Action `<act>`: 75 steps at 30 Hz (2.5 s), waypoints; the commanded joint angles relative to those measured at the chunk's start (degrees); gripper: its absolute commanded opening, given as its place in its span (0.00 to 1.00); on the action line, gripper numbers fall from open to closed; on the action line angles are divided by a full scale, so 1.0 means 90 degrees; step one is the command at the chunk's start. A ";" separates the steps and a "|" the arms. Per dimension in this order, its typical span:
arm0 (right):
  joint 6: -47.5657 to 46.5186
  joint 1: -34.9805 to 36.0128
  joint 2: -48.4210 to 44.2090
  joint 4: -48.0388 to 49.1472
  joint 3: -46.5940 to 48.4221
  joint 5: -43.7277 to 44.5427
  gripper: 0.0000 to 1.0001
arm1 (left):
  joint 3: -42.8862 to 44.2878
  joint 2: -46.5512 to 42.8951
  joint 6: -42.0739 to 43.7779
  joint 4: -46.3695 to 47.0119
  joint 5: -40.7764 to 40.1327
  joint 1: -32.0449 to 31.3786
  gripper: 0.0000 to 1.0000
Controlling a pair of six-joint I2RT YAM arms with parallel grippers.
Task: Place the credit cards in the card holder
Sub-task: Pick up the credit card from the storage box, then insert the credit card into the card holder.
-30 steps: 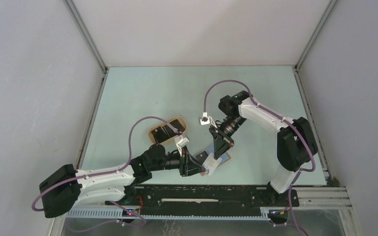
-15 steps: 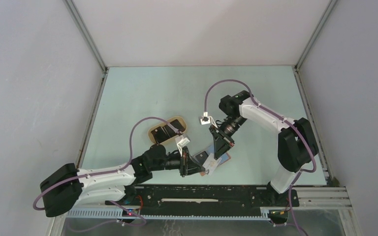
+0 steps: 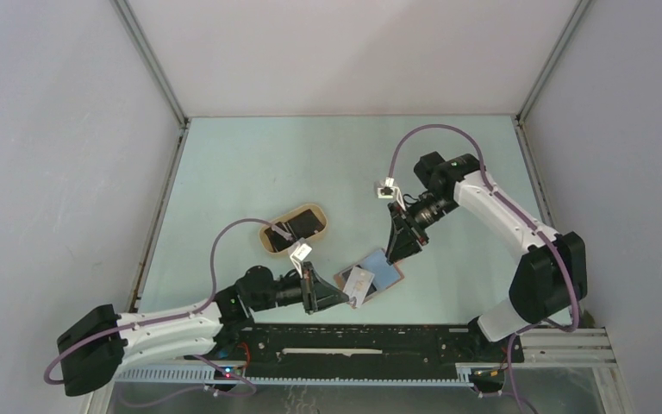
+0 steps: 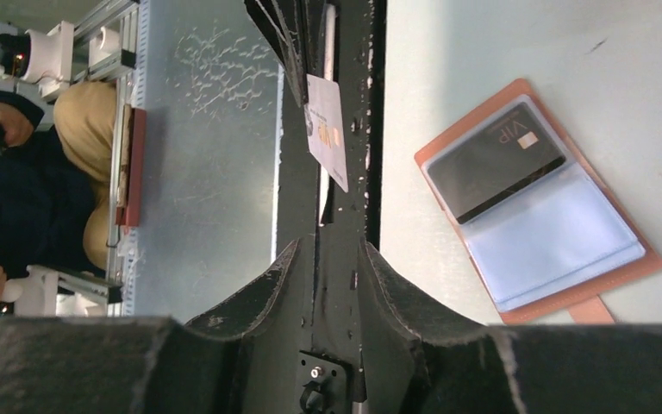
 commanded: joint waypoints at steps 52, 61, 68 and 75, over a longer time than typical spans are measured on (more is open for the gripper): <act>0.3767 -0.0272 0.0659 0.4305 -0.1428 0.3146 0.34 | -0.0127 0.5815 -0.3681 0.5103 -0.2294 -0.0781 0.00; 0.3983 -0.0272 0.1099 0.4477 -0.1419 0.3282 0.34 | -0.0135 0.5997 -0.4128 0.5028 -0.2453 -0.0771 0.00; 0.3941 -0.0235 0.1458 0.4251 -0.1291 0.3173 0.33 | -0.0090 0.6236 -0.4688 0.5046 -0.2320 -0.0771 0.00; 0.3959 -0.0123 0.1521 0.4190 -0.1249 0.3245 0.32 | -0.0352 0.5989 -0.5036 0.4954 -0.2458 -0.0771 0.00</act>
